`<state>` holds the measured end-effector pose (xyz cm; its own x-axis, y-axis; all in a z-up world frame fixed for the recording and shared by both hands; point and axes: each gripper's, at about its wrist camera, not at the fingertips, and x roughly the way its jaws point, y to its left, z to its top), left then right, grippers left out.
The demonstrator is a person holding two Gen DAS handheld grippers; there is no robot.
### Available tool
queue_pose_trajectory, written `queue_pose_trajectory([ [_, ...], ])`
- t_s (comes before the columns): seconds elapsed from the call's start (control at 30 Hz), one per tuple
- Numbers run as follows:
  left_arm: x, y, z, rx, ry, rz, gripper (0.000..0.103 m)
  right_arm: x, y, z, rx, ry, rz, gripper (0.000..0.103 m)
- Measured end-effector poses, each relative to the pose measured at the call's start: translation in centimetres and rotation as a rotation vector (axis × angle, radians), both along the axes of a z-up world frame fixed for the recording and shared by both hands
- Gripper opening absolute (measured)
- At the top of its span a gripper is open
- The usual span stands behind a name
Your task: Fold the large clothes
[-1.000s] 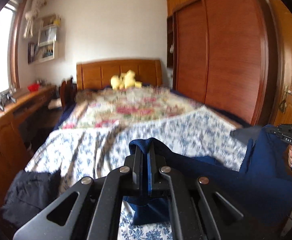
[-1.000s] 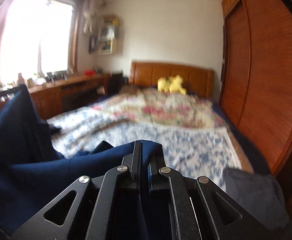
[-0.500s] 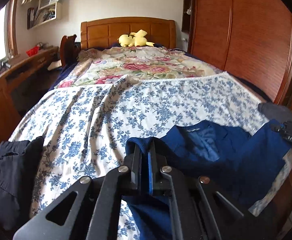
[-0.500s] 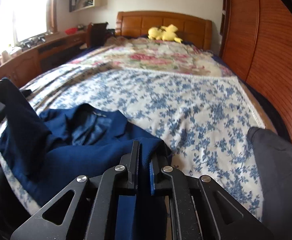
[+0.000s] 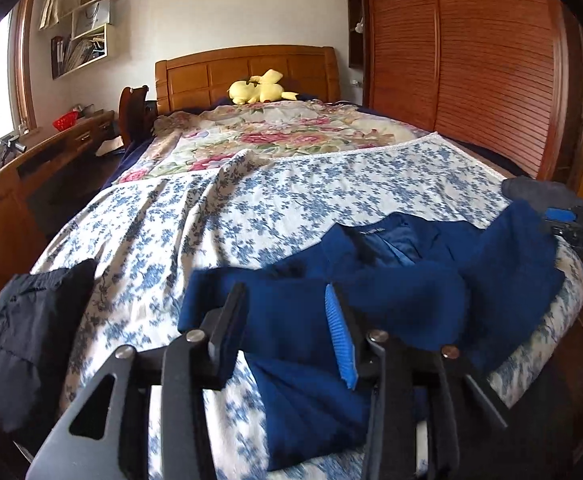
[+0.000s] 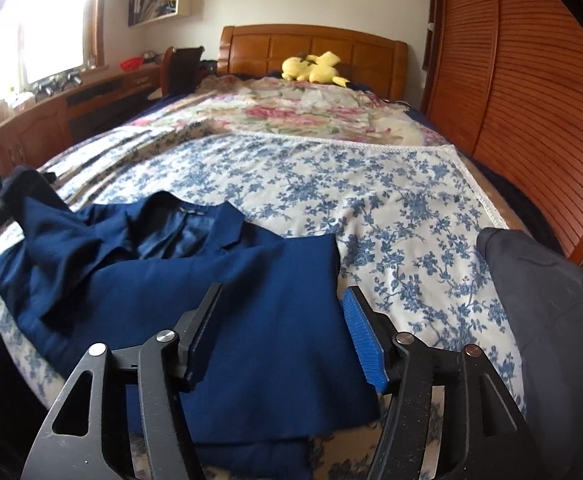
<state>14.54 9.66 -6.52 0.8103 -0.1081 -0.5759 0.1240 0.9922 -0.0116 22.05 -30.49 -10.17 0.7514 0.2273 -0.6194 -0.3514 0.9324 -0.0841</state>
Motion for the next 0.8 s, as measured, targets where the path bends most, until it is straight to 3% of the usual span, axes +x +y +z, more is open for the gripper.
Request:
queue_pose_trajectory([
  [0.33, -4.2, -2.5, -3.4, -0.035, 0.039, -0.042, 0.044, -2.9, 5.1, -0.3, 0.004, 0.014, 0.141, 0.063],
  [0.8, -5.4, -2.8, -6.6, -0.053, 0.082, -0.029, 0.044, -3.3, 13.0, -6.0, -0.045, 0.149, 0.314, 0.063],
])
